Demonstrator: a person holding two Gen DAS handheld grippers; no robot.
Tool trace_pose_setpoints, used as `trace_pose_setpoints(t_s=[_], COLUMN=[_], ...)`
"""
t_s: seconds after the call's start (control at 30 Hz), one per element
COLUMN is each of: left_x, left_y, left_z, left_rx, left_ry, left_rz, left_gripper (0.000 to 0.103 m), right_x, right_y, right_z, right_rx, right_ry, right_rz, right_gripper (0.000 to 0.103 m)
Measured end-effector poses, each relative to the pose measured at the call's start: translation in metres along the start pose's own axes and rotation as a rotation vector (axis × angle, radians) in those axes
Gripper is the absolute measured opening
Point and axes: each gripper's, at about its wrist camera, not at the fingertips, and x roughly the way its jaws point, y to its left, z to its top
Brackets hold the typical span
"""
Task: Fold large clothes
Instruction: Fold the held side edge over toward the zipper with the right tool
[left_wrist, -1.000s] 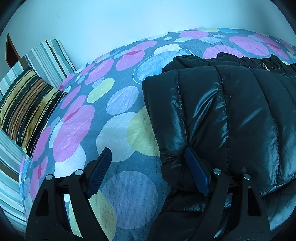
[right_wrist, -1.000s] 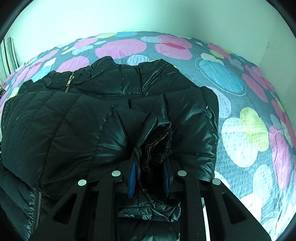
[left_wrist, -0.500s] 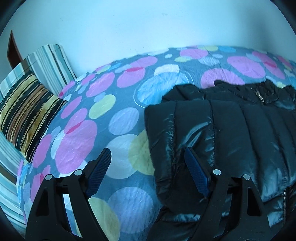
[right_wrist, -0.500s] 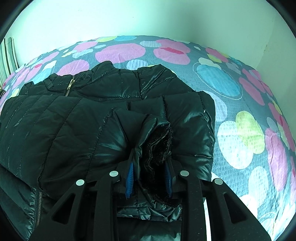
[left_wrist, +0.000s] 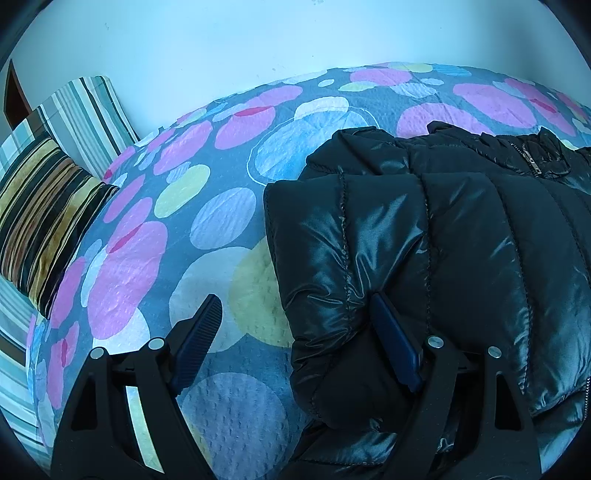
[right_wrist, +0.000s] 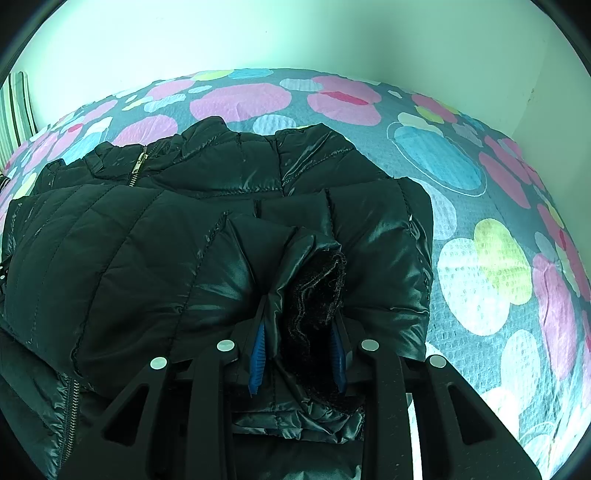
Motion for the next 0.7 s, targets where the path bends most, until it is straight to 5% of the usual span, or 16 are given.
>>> trace_pose_setpoints(t_s=[0.27, 0.37, 0.43, 0.5, 0.7], left_x=[-0.002, -0.008, -0.016, -0.024, -0.063], left_y=[0.001, 0.006, 0.01, 0.014, 0.027], left_z=[0.0, 0.0, -0.002, -0.004, -0.035], left_rx=[0.004, -0.001, -0.007, -0.008, 0.017], left_ry=[-0.004, -0.012, -0.011, -0.009, -0.029], left_rz=[0.003, 0.015, 0.022, 0.027, 0.062], left_gripper=[0.083, 0.083, 0.083, 0.083, 0.089], right_x=[-0.007, -0.018, -0.031, -0.046, -0.085], right_y=[0.0, -0.005, -0.011, -0.017, -0.035], right_z=[0.0, -0.002, -0.007, -0.014, -0.048], right_rx=[0.004, 0.02, 0.033, 0.041, 0.029], right_ry=[-0.013, -0.038, -0.064, -0.089, -0.093], right_rz=[-0.005, 0.006, -0.004, 0.003, 0.015], right_gripper=[0.031, 0.041, 0.063, 0.074, 0.074])
